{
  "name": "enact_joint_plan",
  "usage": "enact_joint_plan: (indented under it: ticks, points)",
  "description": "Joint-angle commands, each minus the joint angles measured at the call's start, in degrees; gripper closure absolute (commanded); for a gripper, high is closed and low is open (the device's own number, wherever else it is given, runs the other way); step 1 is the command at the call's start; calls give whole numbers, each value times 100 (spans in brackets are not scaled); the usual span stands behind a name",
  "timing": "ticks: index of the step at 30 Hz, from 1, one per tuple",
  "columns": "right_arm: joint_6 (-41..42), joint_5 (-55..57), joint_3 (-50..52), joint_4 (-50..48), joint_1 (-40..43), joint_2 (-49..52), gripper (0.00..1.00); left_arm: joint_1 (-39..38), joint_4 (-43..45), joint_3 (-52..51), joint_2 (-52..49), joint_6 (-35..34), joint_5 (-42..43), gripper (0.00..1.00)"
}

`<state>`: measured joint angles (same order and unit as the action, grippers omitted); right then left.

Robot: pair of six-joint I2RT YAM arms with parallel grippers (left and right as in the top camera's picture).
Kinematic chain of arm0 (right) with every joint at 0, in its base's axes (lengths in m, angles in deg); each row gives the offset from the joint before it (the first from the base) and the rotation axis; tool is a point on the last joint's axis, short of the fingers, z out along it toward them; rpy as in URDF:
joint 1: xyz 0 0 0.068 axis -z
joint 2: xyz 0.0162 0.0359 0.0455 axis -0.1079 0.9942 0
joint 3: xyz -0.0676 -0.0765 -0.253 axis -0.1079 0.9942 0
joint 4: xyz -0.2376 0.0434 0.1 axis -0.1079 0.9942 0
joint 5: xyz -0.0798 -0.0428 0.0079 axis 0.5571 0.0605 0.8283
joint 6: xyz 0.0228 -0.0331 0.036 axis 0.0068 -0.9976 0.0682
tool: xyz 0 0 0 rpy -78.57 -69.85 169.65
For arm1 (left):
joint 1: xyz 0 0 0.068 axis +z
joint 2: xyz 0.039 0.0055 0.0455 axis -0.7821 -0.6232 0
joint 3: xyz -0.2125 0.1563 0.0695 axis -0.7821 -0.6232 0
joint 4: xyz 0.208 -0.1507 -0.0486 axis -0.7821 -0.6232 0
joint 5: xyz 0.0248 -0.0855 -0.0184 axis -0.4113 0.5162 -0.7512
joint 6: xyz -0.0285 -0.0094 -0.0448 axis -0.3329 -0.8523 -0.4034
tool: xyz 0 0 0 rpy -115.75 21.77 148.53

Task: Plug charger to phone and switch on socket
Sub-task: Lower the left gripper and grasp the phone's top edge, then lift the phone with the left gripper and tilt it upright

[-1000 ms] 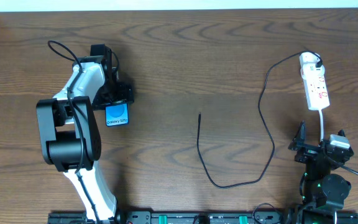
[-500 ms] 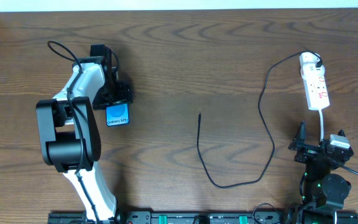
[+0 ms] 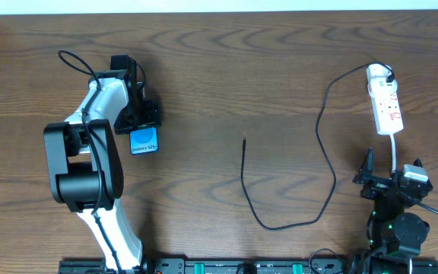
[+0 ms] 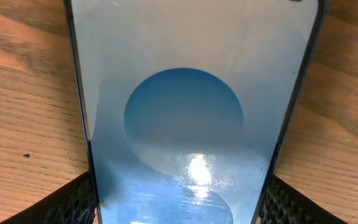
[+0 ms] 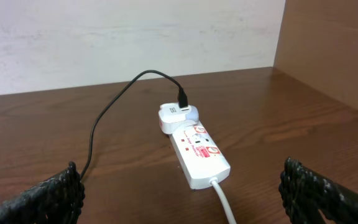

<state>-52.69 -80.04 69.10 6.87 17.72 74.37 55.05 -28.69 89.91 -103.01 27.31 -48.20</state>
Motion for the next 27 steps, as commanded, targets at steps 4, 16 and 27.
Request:
enact_joint_plan:
  ticks: [4,16,27]
  points:
    - [-63,-11,7,24,-33,-15,1,-7,-35,-212,-164,52,144,27]
    - [-63,-9,7,24,-33,-15,1,-7,-17,-212,-164,52,144,81]
    - [-63,-11,7,24,-33,-15,1,-7,39,-184,-144,52,144,93]
